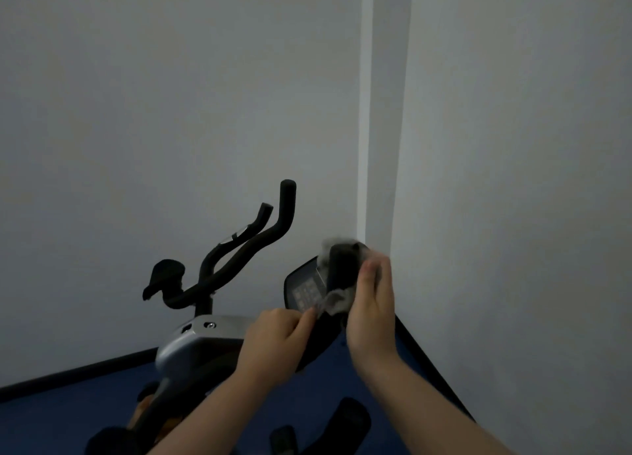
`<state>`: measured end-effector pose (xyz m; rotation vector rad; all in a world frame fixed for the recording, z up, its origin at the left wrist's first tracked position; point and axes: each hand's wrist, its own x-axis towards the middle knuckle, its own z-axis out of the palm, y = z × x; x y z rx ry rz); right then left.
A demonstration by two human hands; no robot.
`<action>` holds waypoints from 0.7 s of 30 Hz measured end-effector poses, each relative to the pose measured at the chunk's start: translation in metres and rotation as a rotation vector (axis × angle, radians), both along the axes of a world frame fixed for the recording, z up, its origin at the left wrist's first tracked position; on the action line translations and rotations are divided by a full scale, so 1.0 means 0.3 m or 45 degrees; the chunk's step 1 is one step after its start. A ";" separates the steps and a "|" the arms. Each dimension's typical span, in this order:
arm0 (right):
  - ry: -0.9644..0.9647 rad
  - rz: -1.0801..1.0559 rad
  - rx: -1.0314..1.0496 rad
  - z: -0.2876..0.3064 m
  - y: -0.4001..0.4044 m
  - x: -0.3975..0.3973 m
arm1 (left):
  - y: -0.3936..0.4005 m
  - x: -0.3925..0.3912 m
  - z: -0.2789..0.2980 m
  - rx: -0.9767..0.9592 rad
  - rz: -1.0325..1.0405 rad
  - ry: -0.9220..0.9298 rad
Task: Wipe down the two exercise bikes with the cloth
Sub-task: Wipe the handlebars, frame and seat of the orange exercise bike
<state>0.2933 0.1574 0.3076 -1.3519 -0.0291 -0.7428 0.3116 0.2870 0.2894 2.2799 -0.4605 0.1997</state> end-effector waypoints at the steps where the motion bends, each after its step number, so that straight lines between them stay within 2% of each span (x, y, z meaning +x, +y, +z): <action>1: -0.041 -0.022 0.006 0.022 0.003 0.010 | 0.000 -0.002 0.001 0.000 -0.009 0.001; 6: -0.006 -0.018 0.029 -0.040 0.061 -0.027 | 0.002 -0.008 0.002 0.004 -0.019 0.000; 13: -0.101 -0.019 -0.069 0.033 0.023 0.008 | 0.003 -0.008 0.003 -0.038 0.007 0.068; 18: 0.144 0.120 -0.227 -0.110 -0.016 -0.070 | 0.005 -0.010 0.011 0.006 -0.003 0.063; 21: 0.241 0.016 -0.344 -0.093 -0.088 -0.094 | 0.006 -0.009 0.007 0.086 -0.018 0.002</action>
